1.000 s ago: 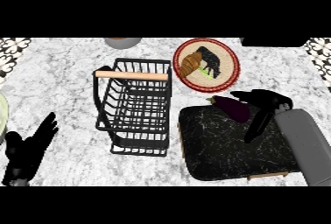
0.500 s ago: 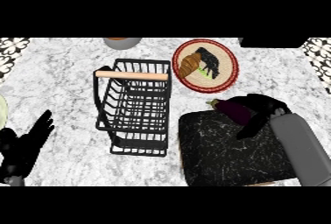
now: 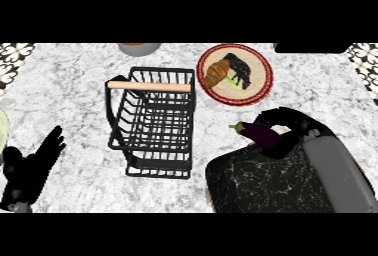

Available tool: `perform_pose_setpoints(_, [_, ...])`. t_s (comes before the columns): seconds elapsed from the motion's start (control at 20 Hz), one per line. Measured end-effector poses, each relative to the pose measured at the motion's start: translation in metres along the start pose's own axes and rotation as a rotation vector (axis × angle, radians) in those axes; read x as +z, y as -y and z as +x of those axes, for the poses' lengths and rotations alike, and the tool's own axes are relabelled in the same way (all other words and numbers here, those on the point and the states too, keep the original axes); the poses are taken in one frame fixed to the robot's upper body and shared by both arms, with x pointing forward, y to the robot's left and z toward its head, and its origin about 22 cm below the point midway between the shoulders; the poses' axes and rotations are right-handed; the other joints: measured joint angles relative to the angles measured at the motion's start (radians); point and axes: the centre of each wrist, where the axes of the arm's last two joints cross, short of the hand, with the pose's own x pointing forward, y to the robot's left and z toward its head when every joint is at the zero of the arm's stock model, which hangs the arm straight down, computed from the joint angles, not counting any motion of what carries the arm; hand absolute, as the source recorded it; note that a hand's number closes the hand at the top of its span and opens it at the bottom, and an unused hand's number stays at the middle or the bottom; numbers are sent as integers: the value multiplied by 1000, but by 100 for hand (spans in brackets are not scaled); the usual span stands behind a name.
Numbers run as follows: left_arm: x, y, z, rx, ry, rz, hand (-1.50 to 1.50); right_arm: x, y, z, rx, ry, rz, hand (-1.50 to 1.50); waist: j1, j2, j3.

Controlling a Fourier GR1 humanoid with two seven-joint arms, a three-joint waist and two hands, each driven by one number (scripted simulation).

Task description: Pick the eggplant from the tray and place it in the tiered basket

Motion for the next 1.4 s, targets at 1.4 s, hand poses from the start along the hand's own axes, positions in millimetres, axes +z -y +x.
perform_pose_setpoints(1.4, [-15,19,8,-55,-18,-105,0,66,-152,302,526,200,-978,150,114,-45,-6])
